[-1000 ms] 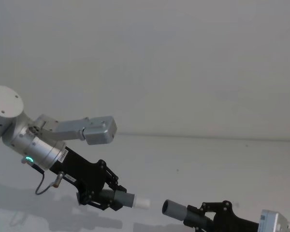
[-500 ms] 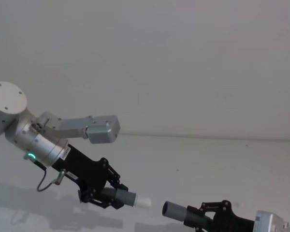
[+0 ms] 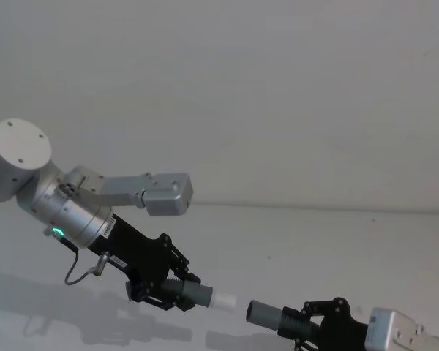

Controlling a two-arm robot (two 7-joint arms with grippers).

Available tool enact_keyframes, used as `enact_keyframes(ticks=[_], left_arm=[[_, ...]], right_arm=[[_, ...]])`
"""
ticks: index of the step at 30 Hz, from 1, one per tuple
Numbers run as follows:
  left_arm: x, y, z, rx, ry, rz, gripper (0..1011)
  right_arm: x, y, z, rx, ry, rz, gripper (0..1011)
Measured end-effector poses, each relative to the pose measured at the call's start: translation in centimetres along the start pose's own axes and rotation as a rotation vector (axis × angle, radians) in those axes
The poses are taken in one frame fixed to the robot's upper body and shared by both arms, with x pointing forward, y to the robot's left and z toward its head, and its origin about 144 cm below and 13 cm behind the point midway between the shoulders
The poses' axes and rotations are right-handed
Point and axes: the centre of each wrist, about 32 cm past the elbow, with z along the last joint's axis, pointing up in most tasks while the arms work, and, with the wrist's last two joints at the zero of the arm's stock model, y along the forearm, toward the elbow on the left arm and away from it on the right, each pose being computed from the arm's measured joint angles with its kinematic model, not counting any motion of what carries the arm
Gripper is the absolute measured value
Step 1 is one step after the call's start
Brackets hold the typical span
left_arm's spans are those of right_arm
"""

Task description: Use both hands to pick up one end of the pipe from the table, align the ends, and insert them.

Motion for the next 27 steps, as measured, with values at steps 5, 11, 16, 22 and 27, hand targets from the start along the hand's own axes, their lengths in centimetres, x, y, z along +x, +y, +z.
enact_keyframes(ticks=[5,11,16,22,27], left_arm=[[0.1,-0.2,0.2,0.005,-0.003,-0.004,343],[0.4,-0.3,0.3,0.012,-0.002,-0.009,343],[0.6,-0.4,0.4,0.018,-0.003,-0.014,343],[0.9,-0.5,0.5,0.024,-0.004,-0.018,343],[1.1,-0.6,0.6,0.027,-0.006,-0.021,343]], right_arm=[[0.1,0.1,0.5,-0.018,0.013,0.001,249],[0.4,0.3,1.1,-0.029,0.041,0.0,249],[0.7,0.4,1.4,-0.025,0.066,0.003,249],[1.0,0.4,1.8,-0.018,0.092,0.008,249],[1.2,0.4,1.9,-0.012,0.111,0.016,249]])
